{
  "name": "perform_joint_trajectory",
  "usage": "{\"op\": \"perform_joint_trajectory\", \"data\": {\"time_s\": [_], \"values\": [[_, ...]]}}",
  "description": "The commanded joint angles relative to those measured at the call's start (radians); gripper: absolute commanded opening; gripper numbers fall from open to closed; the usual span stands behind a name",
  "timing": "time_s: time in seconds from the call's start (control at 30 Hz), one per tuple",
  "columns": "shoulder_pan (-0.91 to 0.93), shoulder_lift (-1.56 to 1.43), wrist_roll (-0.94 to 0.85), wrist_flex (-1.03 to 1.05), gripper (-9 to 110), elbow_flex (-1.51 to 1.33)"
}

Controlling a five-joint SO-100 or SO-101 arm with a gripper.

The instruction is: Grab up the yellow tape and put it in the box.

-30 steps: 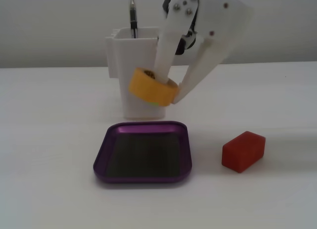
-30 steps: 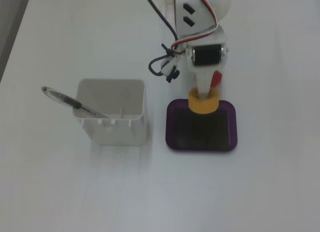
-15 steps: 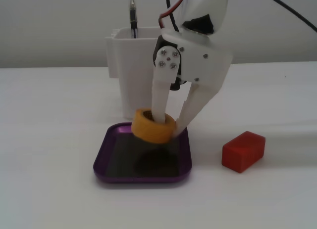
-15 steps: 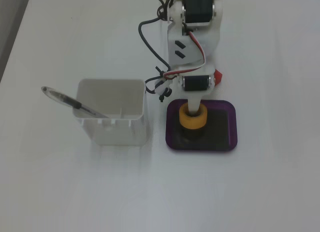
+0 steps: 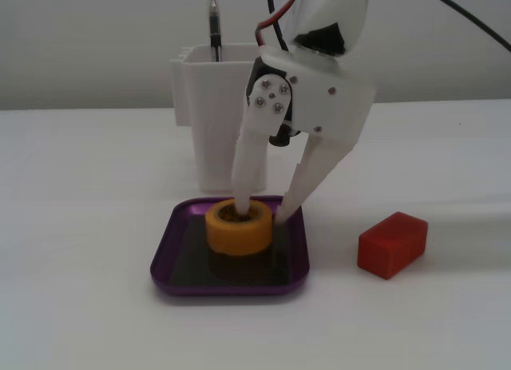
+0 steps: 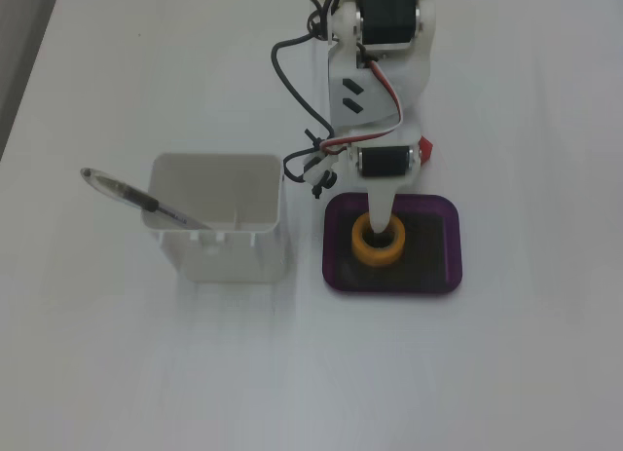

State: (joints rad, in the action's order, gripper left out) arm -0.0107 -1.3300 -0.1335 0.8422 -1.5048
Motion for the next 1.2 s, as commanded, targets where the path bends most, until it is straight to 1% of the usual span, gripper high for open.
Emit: {"op": "perform_joint_trajectory", "data": {"time_s": [0.0,0.17,0.33,0.53,0.67,0.8,0.93,1.17], "values": [[0.002,-0.028,-0.006,0.046,12,0.051],[0.009,-0.121,0.003,0.201,12,0.158],[0.003,-0.307,-0.005,0.351,12,0.242],[0.009,-0.589,0.002,0.468,12,0.224],[0.008,-0.773,0.003,0.508,12,0.069],[0.011,-0.957,-0.002,0.494,12,-0.167],[0.011,-1.137,0.006,0.39,11,-0.454],[0.012,-1.427,-0.005,0.101,11,-1.006]]}}
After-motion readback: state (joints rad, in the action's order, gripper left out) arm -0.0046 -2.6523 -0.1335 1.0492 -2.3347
